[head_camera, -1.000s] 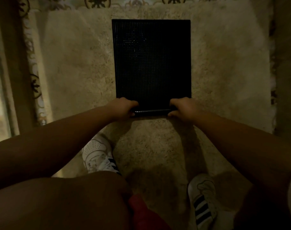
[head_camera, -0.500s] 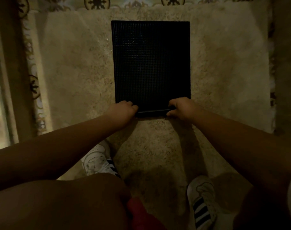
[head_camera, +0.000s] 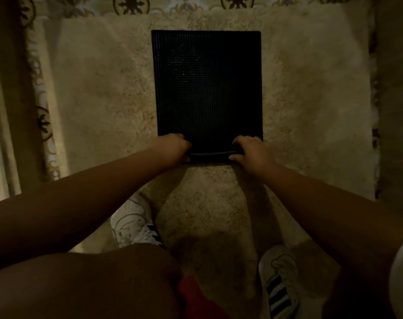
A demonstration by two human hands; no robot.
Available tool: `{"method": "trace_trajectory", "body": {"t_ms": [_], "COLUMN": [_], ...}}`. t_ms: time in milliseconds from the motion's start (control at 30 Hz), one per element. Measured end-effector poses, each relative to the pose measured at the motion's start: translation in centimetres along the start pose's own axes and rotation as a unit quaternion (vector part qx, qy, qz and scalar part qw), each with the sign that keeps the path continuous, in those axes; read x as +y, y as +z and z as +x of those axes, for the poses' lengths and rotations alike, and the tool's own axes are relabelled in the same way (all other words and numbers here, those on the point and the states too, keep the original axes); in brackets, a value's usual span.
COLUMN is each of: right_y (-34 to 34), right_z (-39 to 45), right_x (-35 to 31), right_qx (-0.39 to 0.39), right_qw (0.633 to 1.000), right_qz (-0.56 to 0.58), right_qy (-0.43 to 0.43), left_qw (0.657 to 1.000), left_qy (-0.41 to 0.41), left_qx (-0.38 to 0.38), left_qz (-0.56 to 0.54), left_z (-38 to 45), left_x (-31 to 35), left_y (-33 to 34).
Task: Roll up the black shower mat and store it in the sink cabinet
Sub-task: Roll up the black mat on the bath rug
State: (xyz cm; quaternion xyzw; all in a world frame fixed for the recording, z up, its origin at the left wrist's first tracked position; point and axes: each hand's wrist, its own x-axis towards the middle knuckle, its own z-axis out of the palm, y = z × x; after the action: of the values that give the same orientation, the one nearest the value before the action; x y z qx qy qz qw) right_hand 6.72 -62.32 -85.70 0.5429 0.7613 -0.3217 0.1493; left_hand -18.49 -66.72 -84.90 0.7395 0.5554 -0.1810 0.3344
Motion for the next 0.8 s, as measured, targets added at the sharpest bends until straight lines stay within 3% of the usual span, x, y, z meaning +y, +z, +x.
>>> {"method": "trace_trajectory", "body": {"t_ms": [133, 333, 500, 600, 800], "right_y": [-0.2, -0.4, 0.4, 0.5, 0.2], "right_z": [0.6, 1.0, 0.4, 0.1, -0.2], "right_x": [0.1, 0.6, 1.1, 1.1, 1.5], "right_qx": [-0.019, 0.001, 0.070, 0.085, 0.029], "right_qw": [0.999, 0.997, 0.997, 0.986, 0.967], "right_qz": [0.037, 0.076, -0.007, -0.120, -0.222], "right_qy": [0.014, 0.014, -0.021, -0.082, -0.119], "left_qw": [0.991, 0.978, 0.979, 0.978, 0.982], "left_qy": [0.065, 0.092, 0.043, 0.036, 0.021], "left_qx": [0.089, 0.105, 0.092, 0.091, 0.066], "left_qz": [0.070, 0.155, 0.178, 0.184, 0.173], "left_z": [-0.8, -1.8, -2.3, -1.9, -1.6], "left_x": [-0.7, -0.4, -0.4, -0.2, 0.2], "left_y": [0.7, 2.1, 2.5, 2.1, 1.3]}}
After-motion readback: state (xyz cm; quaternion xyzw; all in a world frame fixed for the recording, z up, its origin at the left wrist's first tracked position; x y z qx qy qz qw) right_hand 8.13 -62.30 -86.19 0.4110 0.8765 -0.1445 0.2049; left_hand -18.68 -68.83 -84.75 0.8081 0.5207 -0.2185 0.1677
